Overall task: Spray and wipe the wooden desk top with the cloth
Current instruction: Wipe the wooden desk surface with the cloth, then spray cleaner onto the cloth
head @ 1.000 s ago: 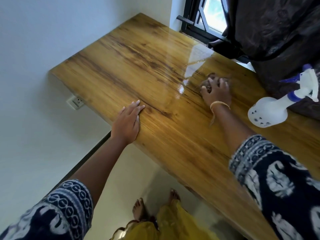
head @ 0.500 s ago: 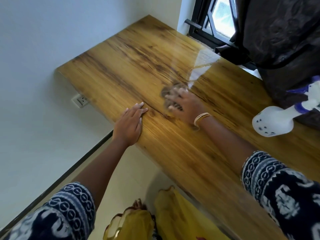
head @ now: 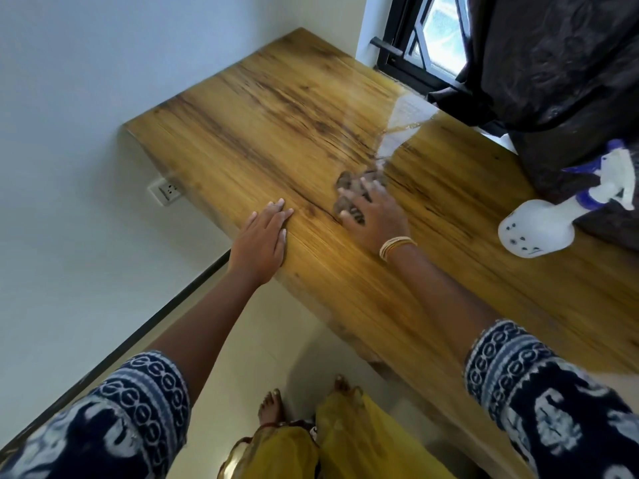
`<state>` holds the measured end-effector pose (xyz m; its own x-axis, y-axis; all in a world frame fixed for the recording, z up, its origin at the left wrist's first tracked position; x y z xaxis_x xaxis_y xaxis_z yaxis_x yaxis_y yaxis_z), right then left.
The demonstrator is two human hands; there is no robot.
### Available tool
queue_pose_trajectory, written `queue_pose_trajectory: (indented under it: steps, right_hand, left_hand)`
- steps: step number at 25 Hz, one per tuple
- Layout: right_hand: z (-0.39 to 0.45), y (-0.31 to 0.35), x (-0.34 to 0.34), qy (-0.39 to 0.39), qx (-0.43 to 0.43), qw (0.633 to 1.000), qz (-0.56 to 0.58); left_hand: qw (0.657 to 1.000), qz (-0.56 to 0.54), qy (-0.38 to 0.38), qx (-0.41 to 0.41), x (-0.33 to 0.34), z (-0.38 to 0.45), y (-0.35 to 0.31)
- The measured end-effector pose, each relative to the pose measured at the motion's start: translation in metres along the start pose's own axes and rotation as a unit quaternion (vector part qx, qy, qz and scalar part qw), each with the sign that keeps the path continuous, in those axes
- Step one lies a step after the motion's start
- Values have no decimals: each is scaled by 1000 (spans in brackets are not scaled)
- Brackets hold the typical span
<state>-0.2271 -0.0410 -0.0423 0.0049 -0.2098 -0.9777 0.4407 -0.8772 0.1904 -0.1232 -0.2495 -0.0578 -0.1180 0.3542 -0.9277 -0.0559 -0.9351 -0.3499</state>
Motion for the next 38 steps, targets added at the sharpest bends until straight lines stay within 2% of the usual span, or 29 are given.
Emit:
queue_pose_trajectory:
  steps: [2, 4, 8, 10, 13, 16, 17, 18, 19, 20, 21, 22, 23, 24, 27, 30, 33, 35, 38]
  right_hand:
    - [-33, 35, 2, 10, -106, 994, 8]
    - [-69, 61, 4, 17, -176, 984, 23]
    - [-121, 71, 8, -3, -210, 976, 57]
    - [-132, 70, 8, -8, -188, 977, 104]
    - [-122, 60, -2, 5, -102, 973, 205]
    - [-112, 32, -27, -54, 25, 960, 272]
    - [-113, 18, -36, -80, 100, 940, 316]
    - [-116, -1, -38, -105, 187, 897, 385]
    - [-121, -18, -36, -126, 255, 823, 491]
    - [-123, -33, -30, -134, 295, 714, 620]
    - [-125, -43, -23, -122, 299, 597, 735]
    - [-126, -51, -20, -94, 278, 503, 813]
    - [-131, -60, -21, -72, 273, 445, 850]
    - [-137, -69, -23, -55, 275, 408, 869]
    - [-156, -101, -41, -43, 226, 329, 916]
    - [-181, -146, -52, -61, 216, 293, 929]
    - [-205, -190, -68, -79, 239, 296, 921]
    - [-217, -213, -80, -87, 241, 329, 909]
    - [-228, -239, -98, -89, 233, 362, 898]
  left_hand:
    - [1000, 7, 0, -3, 1, -11, 0]
    - [1000, 14, -2, -4, 1, -17, -3]
    - [1000, 14, -5, -14, -1, -16, -8]
    - [1000, 13, -2, -19, -1, -16, -11]
    - [999, 25, 12, -23, -2, -15, -13]
    - [997, 34, 40, -47, 1, -15, -15]
    - [996, 32, 55, -67, 2, -15, -19]
    - [994, 30, 66, -85, 3, -17, -26]
    - [993, 31, 72, -92, 4, -18, -34]
    - [993, 34, 74, -87, 4, -18, -47]
    - [994, 34, 75, -72, 5, -17, -60]
    - [995, 30, 73, -55, 6, -16, -73]
    - [997, 25, 65, -40, 7, -13, -87]
    - [998, 19, 54, -26, 9, -11, -101]
    - [999, -2, 41, 15, 21, 4, -154]
    - [997, -42, 36, 58, 34, 29, -220]
    - [991, -88, 20, 101, 42, 51, -283]
    - [986, -114, 26, 116, 47, 64, -321]
    - [976, -190, 65, 83, 53, 88, -367]
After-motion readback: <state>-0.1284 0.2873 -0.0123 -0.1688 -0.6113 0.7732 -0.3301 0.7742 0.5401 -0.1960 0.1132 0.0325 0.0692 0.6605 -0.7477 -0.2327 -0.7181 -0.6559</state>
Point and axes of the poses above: each hand's wrist, its own z-axis towards the middle knuckle, its own x-axis out of the palm, y = z × x, the point moved 6 cm from there along z, towards the middle knuckle, and after that the axes turned 1 degree about x, right-handed, at the moved point
